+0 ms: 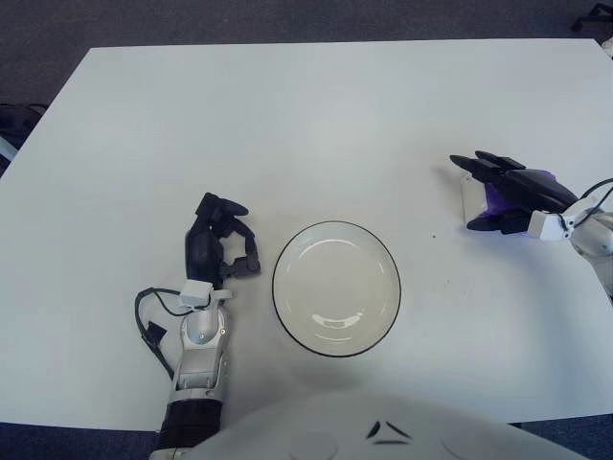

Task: Put the tissue paper into the plate.

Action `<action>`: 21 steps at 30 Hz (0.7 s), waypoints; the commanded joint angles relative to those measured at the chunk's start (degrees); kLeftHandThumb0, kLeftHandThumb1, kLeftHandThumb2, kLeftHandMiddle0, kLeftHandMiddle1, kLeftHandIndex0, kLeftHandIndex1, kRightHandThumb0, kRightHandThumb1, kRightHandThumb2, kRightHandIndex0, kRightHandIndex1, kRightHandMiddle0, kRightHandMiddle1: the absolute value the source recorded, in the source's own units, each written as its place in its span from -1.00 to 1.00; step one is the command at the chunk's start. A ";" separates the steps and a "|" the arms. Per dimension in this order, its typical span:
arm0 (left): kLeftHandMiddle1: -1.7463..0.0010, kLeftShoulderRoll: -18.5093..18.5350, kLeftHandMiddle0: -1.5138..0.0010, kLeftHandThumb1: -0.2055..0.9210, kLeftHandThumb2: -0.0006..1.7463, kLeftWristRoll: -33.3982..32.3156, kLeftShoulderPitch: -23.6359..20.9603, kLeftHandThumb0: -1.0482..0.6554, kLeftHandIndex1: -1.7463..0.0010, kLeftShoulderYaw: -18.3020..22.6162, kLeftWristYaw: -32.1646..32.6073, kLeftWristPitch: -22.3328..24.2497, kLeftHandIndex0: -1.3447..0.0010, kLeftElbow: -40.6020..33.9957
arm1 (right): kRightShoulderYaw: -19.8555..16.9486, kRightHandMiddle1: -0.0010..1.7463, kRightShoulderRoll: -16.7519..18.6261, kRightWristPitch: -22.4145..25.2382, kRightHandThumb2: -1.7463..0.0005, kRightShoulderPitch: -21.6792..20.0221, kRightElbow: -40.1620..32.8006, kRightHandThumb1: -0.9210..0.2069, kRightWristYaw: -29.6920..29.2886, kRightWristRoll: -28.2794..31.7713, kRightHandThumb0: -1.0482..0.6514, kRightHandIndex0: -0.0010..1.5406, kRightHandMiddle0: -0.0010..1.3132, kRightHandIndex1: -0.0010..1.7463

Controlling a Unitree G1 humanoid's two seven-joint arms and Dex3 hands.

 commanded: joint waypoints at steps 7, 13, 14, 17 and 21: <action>-1.00 0.10 -0.13 -0.60 0.91 0.28 4.38 0.22 -0.98 -0.12 -0.76 2.28 0.11 3.30 | -3.84 -1.00 1.49 1.34 0.65 4.58 -3.32 -0.82 -5.82 -2.10 -1.00 -1.00 -1.00 -1.00; -1.00 0.00 -0.12 -0.59 0.90 0.55 4.35 0.22 -0.98 -0.06 -0.46 2.84 0.12 3.12 | -7.58 -1.00 2.30 2.70 0.64 7.57 -7.03 -0.88 -8.73 -1.93 -1.00 -1.00 -1.00 -1.00; -1.00 -0.04 -0.12 -0.59 0.90 0.55 4.35 0.22 -0.98 -0.07 -0.43 2.90 0.12 3.10 | -8.23 -1.00 2.41 3.01 0.64 8.14 -7.92 -0.88 -8.79 -1.69 -1.00 -1.00 -1.00 -1.00; -1.00 -0.11 -0.12 -0.58 0.90 0.55 4.36 0.22 -0.98 -0.08 -0.41 2.97 0.13 3.06 | -9.96 -1.00 2.76 4.29 0.65 9.82 -11.18 -0.88 -8.43 -1.16 -1.00 -1.00 -1.00 -1.00; -1.00 -0.10 -0.12 -0.58 0.89 0.84 4.25 0.22 -0.98 -0.01 -0.14 3.37 0.13 3.08 | -11.06 -1.00 3.65 4.02 0.65 10.74 -13.01 -0.88 -10.14 -2.34 -1.00 -1.00 -1.00 -1.00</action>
